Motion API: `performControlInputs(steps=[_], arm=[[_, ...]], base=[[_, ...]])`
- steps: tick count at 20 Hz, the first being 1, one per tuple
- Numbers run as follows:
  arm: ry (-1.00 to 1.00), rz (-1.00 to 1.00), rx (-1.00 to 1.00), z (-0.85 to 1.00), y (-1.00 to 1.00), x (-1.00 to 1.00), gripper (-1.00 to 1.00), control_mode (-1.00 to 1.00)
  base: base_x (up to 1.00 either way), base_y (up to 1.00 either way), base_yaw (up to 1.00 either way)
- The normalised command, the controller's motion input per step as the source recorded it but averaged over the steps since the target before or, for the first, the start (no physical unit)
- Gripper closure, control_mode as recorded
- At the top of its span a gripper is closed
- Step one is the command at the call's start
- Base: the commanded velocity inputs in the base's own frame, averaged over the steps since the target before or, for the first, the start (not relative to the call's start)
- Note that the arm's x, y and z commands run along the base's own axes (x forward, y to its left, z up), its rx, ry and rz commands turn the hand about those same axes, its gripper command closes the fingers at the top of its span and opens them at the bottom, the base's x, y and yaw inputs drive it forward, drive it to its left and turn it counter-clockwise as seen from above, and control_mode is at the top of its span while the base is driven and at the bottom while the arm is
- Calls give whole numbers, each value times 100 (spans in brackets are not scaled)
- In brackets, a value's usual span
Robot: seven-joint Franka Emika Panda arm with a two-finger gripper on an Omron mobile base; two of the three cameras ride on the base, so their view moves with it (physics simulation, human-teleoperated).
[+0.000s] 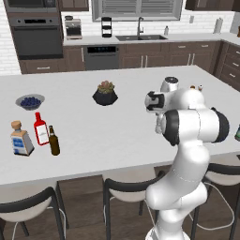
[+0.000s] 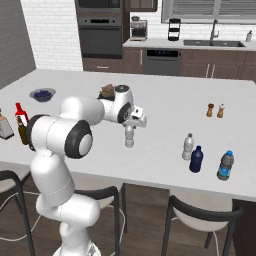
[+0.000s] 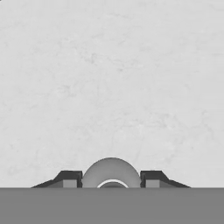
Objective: Move the plastic bottles in the middle to the plastics group, and the glass bottles in the middle to the glass group.
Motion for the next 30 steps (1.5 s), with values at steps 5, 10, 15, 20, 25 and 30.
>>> performControlInputs(steps=[5, 10, 15, 20, 25, 30], arm=[[0, -19, 1, 11, -100, -46, 100, -100], [1, -21, 0, 0, -93, -35, 100, -100], [2, -22, 0, 0, -82, -21, 100, -100], [4, -20, 0, 0, -74, -16, 100, -100], [1, -6, 0, -10, -28, 0, 100, -100], [0, -3, 0, -12, -18, 0, 100, -100]], base=[[0, 0, 0], [0, 0, 0], [0, 0, 0], [0, 0, 0], [0, 0, 0], [0, 0, 0]])
